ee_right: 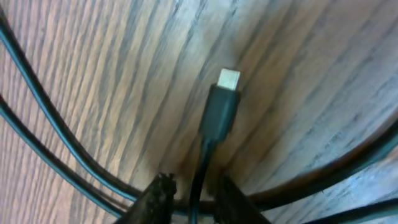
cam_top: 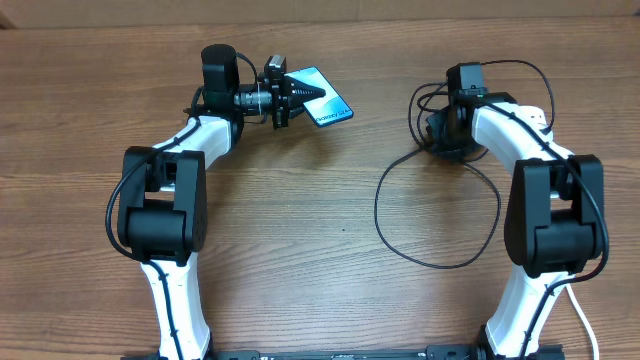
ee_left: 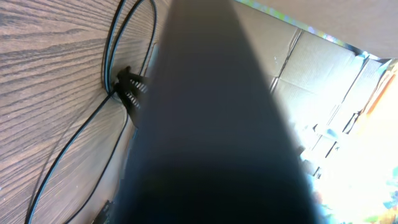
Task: Plug charger to phone and switch on socket
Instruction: 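Grasp the USB-C plug with the right gripper, then carry the USB-C plug with the right gripper to the phone's bottom port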
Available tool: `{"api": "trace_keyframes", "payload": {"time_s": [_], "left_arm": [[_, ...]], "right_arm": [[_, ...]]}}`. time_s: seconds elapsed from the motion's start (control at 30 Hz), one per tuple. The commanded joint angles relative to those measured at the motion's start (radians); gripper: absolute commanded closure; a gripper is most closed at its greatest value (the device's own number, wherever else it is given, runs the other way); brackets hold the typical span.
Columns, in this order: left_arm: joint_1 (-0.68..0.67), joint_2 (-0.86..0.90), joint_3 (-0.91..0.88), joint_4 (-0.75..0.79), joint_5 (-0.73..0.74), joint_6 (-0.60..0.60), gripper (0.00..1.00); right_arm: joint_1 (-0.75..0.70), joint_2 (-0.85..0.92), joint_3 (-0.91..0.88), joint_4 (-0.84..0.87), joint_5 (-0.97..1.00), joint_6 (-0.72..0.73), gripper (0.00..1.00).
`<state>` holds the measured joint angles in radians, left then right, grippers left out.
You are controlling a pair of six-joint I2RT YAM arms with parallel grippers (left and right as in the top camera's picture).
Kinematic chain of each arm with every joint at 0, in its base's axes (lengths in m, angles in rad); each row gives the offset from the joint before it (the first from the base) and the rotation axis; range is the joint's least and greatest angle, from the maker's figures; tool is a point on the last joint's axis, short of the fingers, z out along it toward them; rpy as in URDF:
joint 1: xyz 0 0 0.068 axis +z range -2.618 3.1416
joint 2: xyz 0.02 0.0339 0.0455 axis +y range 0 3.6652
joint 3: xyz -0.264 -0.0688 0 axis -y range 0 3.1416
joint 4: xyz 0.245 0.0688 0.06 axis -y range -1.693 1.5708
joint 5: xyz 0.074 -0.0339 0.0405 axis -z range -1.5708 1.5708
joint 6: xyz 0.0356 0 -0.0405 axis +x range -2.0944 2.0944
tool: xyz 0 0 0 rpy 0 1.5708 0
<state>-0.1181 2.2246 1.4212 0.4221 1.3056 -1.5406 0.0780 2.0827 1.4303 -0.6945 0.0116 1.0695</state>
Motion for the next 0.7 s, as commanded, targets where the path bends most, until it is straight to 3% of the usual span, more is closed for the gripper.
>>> {"api": "trace_keyframes", "payload": {"time_s": [0.0,0.1,0.2,0.37,0.47,0.57,0.67], "left_arm": [[-0.007,-0.010,0.027,0.008,0.019,0.023,0.96],[-0.007,-0.010,0.027,0.008,0.019,0.023,0.96],[-0.007,-0.010,0.027,0.008,0.031,0.023,0.96],[-0.006,-0.010,0.027,0.008,0.037,0.022,0.96],[-0.005,-0.010,0.027,0.009,0.029,0.022,0.96],[0.011,-0.007,0.031,0.107,0.061,0.023,0.96],[0.027,-0.006,0.055,0.136,0.083,0.026,0.96]], "right_arm": [[0.020,0.009,0.011,0.005,0.025,-0.004,0.83],[0.024,0.009,0.011,0.005,0.059,-0.004,0.96],[0.020,0.007,0.012,0.011,0.064,-0.028,0.96],[0.011,-0.063,0.073,0.013,0.041,-0.253,0.96],[0.011,-0.177,0.084,0.008,-0.168,-0.418,0.96],[0.011,-0.265,0.084,-0.031,-0.475,-0.662,0.96],[0.015,-0.320,0.082,-0.171,-0.648,-0.858,0.96]]}}
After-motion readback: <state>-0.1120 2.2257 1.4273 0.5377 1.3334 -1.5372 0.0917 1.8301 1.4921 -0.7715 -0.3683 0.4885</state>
